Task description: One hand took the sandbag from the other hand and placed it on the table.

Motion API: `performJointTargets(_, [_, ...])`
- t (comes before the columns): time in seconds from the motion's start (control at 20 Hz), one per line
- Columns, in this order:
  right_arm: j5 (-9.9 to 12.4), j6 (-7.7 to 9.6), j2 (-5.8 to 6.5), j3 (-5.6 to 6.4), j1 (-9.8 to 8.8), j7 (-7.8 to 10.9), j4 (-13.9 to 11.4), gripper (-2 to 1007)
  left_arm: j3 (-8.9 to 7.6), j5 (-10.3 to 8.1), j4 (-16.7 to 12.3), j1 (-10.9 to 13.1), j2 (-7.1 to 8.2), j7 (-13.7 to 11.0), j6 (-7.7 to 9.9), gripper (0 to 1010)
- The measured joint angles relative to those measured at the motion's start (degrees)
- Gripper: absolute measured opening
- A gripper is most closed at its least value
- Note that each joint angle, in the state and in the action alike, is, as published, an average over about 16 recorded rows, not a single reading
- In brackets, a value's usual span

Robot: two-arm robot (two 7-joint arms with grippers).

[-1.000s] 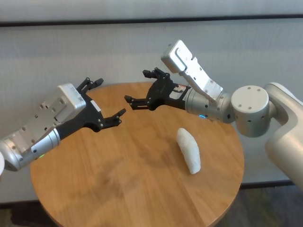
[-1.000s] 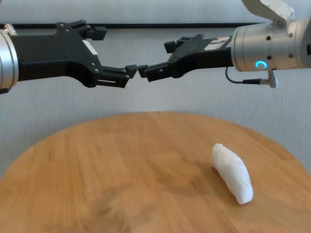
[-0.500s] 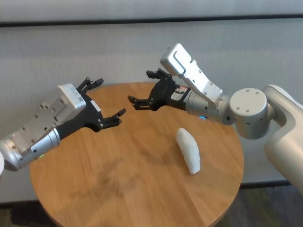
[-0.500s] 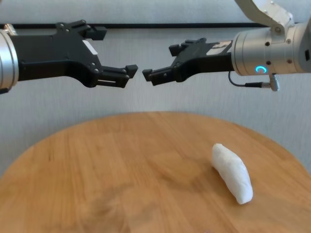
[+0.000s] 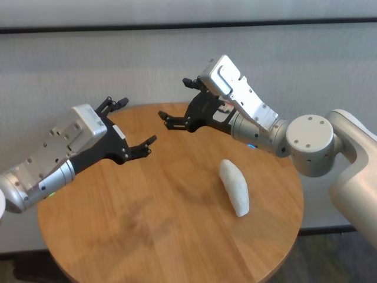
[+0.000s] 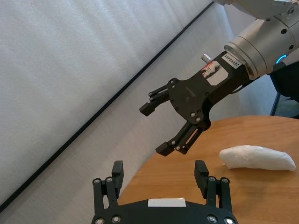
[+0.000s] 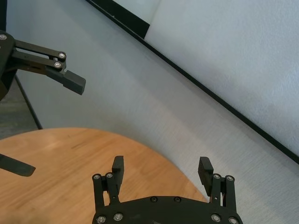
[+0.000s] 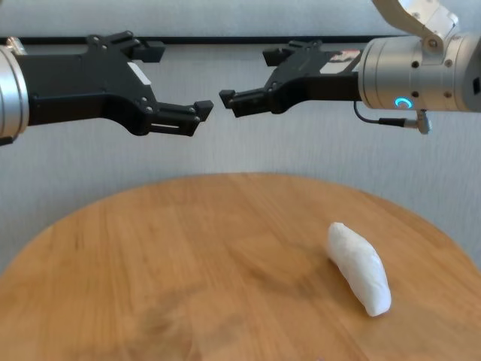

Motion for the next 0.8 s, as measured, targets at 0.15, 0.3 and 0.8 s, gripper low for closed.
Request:
performJointTargets(0.15, [-0.5, -0.17, -0.15, 0.20, -0.28, 0.06, -0.1, 1003, 0.00, 0.00, 0.0, 0.0, 0.00, 0.0, 0.00, 1001])
performJointTargets(0.3, [-0.7, -0.10, -0.31, 0.35, -0.44, 0.29, 0.0, 1002, 0.00, 0.00, 0.0, 0.0, 0.00, 0.0, 0.00, 1001])
performJointTargets(0.8, [-0.7, 0.55, -0.51, 0.32, -0.47, 0.89, 0.4, 1002, 0.00, 0.00, 0.0, 0.0, 0.00, 0.0, 0.00, 1001])
